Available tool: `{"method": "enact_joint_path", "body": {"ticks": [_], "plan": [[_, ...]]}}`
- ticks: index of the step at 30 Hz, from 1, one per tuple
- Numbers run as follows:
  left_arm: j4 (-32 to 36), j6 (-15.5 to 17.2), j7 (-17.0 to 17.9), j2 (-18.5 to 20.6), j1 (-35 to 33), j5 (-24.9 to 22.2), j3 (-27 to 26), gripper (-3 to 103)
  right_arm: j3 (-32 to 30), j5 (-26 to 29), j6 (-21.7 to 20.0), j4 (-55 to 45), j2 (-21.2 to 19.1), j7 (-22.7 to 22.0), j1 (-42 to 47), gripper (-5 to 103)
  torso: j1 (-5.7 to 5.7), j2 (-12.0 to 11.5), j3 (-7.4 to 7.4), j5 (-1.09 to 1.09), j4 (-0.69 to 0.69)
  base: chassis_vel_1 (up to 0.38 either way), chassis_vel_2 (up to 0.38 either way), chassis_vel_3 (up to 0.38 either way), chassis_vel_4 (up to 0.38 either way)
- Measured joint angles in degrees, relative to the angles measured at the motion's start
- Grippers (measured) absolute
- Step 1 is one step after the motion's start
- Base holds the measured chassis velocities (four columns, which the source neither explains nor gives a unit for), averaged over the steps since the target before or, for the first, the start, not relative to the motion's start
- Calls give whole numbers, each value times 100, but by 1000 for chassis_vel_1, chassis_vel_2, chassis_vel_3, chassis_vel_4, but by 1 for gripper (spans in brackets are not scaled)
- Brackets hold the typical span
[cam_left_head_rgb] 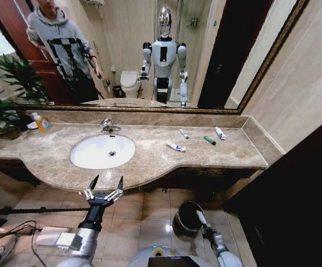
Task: Pick up the trash from the sink and place it in the trash bin.
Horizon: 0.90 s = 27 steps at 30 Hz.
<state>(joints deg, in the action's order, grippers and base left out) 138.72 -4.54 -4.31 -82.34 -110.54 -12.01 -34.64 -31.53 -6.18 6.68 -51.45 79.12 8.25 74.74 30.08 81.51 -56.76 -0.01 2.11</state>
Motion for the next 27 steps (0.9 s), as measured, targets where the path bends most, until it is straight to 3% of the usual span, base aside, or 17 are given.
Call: {"method": "enact_joint_path", "body": {"ticks": [17, 22, 24, 25, 27], "plan": [[0, 0, 0, 0, 0, 0, 0, 100, -38, -330, 285, 1464, 327, 1, -1088, -3, 0, 0, 0, 0, 0, 0, 0, 0, 0], [0, 0, 0, 0, 0, 0, 0, 100, -49, -317, 328, 1635, 321, -42, -1208, 17, 0, 0, 0, 1, 0, 0, 0, 0, 0], [0, 0, 0, 0, 0, 0, 0, 100, -53, -311, 342, 1650, 324, -55, -1220, 17, 0, 0, 0, 0, 0, 0, 0, 0, 0], [0, 0, 0, 0, 0, 0, 0, 100, -57, -307, 367, 1671, 332, -88, -1232, 28, 0, 0, 0, 0, 0, 0, 0, 0, 0], [0, 0, 0, 0, 0, 0, 0, 100, -62, -304, 378, 1682, 342, -119, -1236, 28, 0, 0, 0, 0, 0, 0, 0, 0, 0]]}}
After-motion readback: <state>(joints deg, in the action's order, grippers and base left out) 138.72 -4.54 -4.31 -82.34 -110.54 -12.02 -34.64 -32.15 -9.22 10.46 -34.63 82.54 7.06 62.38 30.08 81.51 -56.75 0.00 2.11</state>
